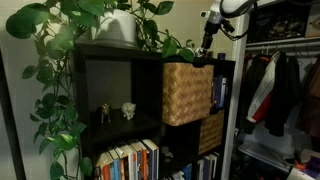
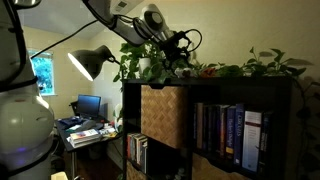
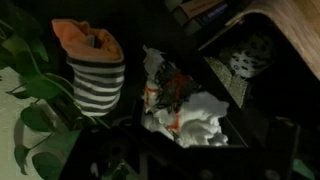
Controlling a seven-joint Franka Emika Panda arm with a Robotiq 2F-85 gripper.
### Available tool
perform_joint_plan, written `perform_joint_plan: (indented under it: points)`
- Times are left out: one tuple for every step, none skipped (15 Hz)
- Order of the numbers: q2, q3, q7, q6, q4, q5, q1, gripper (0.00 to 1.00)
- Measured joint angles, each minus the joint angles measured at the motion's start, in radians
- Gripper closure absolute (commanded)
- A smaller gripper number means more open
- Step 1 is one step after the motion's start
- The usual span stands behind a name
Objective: Open the top drawer, put the objects on top of the cabinet in the drawer, then close it
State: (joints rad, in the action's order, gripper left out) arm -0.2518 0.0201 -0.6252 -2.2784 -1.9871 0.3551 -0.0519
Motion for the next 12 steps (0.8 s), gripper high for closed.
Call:
perform_joint_plan:
  points:
    - [0.015, 0.005, -0.025, -0.004, 0.007, -0.005, 0.000, 0.00]
    - [0.029, 0.010, -0.048, -0.010, 0.015, -0.013, 0.000, 0.00]
    - [0.042, 0.013, -0.071, -0.018, 0.023, -0.023, 0.000, 0.00]
    - [0.055, 0.015, -0.091, -0.025, 0.030, -0.033, 0.000, 0.00]
    - [0.066, 0.016, -0.109, -0.030, 0.037, -0.043, 0.000, 0.00]
    - [0.076, 0.016, -0.127, -0.032, 0.044, -0.054, 0.000, 0.05]
    - [0.086, 0.016, -0.143, -0.033, 0.051, -0.066, 0.000, 0.28]
    - [0.095, 0.016, -0.156, -0.033, 0.056, -0.073, 0.000, 0.29]
    - [0.100, 0.016, -0.167, -0.031, 0.060, -0.077, 0.000, 0.32]
    - [0.100, 0.015, -0.179, -0.027, 0.060, -0.079, 0.000, 0.36]
    - [0.098, 0.013, -0.186, -0.019, 0.060, -0.081, -0.001, 0.43]
    - [0.097, 0.011, -0.190, -0.010, 0.060, -0.082, -0.001, 0.48]
